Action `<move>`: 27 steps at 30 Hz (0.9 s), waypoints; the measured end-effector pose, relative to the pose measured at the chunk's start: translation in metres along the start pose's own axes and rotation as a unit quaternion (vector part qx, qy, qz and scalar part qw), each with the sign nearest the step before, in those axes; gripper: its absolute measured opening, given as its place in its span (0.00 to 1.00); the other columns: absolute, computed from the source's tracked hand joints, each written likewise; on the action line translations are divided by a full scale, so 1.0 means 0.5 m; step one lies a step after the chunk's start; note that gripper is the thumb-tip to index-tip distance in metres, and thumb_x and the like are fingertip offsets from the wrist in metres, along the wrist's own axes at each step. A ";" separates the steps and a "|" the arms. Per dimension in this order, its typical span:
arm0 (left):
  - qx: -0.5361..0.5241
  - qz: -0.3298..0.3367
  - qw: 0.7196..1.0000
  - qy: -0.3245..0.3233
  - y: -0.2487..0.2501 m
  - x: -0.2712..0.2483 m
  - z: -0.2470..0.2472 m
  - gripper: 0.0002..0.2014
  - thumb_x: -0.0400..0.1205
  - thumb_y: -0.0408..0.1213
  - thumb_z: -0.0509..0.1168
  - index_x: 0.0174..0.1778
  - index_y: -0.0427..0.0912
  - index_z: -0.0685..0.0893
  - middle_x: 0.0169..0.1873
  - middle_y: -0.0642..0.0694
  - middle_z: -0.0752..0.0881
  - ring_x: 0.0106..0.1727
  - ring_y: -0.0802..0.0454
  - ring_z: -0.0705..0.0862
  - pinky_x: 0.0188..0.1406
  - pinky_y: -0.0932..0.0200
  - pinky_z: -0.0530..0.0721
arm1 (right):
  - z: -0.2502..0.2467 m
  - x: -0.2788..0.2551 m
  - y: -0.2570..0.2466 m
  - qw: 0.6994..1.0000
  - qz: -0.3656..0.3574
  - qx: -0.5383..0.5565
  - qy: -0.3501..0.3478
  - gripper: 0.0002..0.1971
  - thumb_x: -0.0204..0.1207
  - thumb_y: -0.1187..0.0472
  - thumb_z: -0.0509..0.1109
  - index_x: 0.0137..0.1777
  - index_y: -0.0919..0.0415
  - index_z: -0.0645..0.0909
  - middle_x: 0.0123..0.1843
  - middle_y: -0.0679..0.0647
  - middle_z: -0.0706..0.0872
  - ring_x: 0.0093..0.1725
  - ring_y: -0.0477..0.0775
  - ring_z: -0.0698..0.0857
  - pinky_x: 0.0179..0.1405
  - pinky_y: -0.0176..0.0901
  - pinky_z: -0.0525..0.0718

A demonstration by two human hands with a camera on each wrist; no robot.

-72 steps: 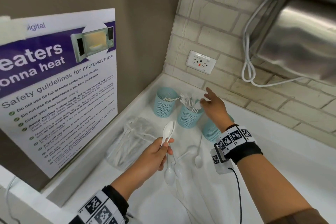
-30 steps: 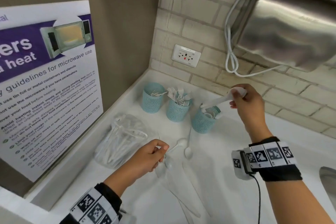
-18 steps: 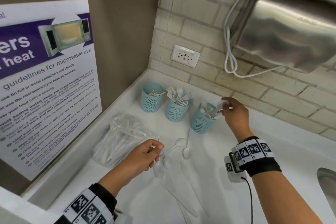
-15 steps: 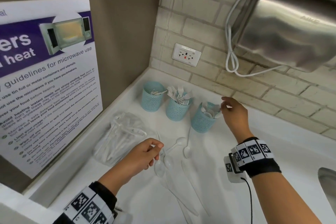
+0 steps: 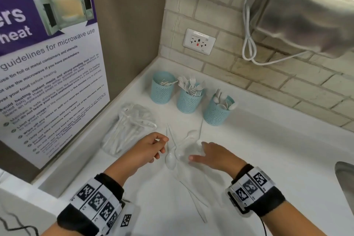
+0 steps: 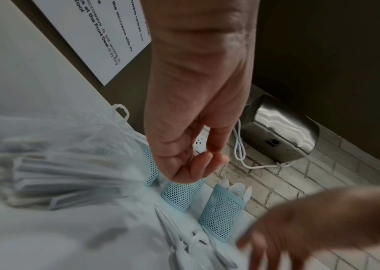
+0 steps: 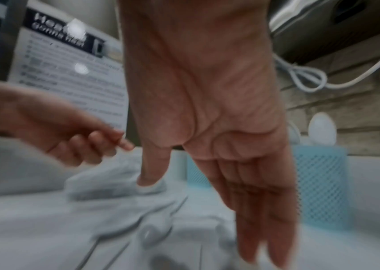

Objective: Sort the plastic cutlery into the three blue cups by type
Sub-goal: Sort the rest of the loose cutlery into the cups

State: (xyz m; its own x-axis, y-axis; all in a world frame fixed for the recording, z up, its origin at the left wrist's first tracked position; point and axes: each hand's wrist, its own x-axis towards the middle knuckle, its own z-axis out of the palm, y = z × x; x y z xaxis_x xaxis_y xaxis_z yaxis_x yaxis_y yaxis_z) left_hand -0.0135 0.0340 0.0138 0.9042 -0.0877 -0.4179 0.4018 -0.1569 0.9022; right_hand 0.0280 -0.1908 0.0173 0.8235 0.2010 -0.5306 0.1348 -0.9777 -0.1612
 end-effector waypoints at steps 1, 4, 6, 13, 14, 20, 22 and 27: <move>-0.001 -0.002 1.000 0.001 -0.002 0.000 -0.002 0.09 0.85 0.44 0.60 0.55 0.47 0.81 0.35 0.51 0.83 0.32 0.56 0.77 0.32 0.65 0.75 | 0.025 -0.003 -0.001 0.999 0.030 -0.023 -0.030 0.45 0.71 0.29 0.64 0.75 0.66 0.65 0.67 0.61 0.77 0.64 0.59 0.78 0.55 0.46 0.76; -0.006 -0.004 1.000 0.003 -0.006 -0.001 -0.005 0.08 0.85 0.44 0.60 0.55 0.48 0.81 0.36 0.51 0.83 0.33 0.56 0.77 0.33 0.64 0.75 | 0.088 -0.017 -0.017 0.995 0.075 -0.062 -0.032 0.61 0.64 0.27 0.69 0.82 0.68 0.45 0.73 0.63 0.65 0.71 0.63 0.69 0.65 0.54 0.74; -0.004 -0.004 1.000 0.001 -0.007 -0.002 -0.005 0.08 0.85 0.43 0.59 0.55 0.48 0.81 0.37 0.51 0.83 0.33 0.56 0.78 0.34 0.63 0.75 | 0.113 -0.024 -0.037 0.995 0.064 -0.069 -0.009 0.64 0.63 0.29 0.72 0.83 0.67 0.40 0.74 0.62 0.62 0.72 0.62 0.66 0.65 0.56 0.73; 0.002 -0.008 1.000 -0.002 -0.007 -0.006 -0.008 0.09 0.85 0.40 0.57 0.58 0.48 0.81 0.38 0.51 0.83 0.35 0.55 0.79 0.35 0.63 0.76 | 0.131 -0.025 -0.077 0.999 0.024 0.011 -0.020 0.44 0.76 0.52 0.73 0.82 0.60 0.47 0.68 0.63 0.74 0.67 0.63 0.76 0.63 0.53 0.78; 0.002 -0.010 1.000 -0.001 -0.008 -0.007 -0.009 0.09 0.85 0.40 0.57 0.58 0.48 0.81 0.38 0.51 0.83 0.35 0.55 0.79 0.35 0.63 0.76 | 0.129 -0.026 -0.076 0.999 0.019 0.027 -0.018 0.40 0.76 0.54 0.73 0.80 0.61 0.52 0.66 0.62 0.76 0.64 0.63 0.78 0.60 0.51 0.79; 0.000 -0.012 1.000 0.006 -0.009 -0.006 -0.013 0.10 0.85 0.41 0.58 0.58 0.49 0.81 0.38 0.52 0.84 0.35 0.56 0.79 0.35 0.64 0.76 | 0.115 -0.039 -0.069 0.996 0.000 0.074 -0.040 0.10 0.77 0.57 0.69 0.52 0.59 0.72 0.50 0.54 0.80 0.49 0.55 0.81 0.33 0.36 0.72; 0.001 -0.011 1.000 0.003 -0.010 -0.005 -0.012 0.10 0.85 0.41 0.58 0.58 0.48 0.81 0.38 0.52 0.84 0.35 0.56 0.79 0.35 0.63 0.76 | 0.114 -0.044 -0.068 0.997 -0.013 0.063 -0.044 0.10 0.77 0.59 0.68 0.38 0.53 0.70 0.47 0.53 0.80 0.45 0.52 0.79 0.30 0.31 0.69; 0.005 -0.013 1.000 0.000 -0.011 -0.005 -0.010 0.10 0.85 0.41 0.58 0.59 0.48 0.81 0.38 0.51 0.83 0.35 0.56 0.79 0.34 0.64 0.75 | 0.115 -0.045 -0.068 0.997 -0.038 0.028 -0.062 0.13 0.78 0.59 0.66 0.34 0.54 0.67 0.37 0.48 0.74 0.44 0.52 0.75 0.26 0.29 0.64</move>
State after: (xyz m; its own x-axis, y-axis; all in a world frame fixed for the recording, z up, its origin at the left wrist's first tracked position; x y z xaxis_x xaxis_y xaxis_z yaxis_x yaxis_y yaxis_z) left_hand -0.0172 0.0402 0.0107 0.8938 -0.0829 -0.4408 0.4234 -0.1686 0.8901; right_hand -0.0270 -0.1586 -0.0132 0.7378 0.2829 -0.6129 0.1601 -0.9554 -0.2482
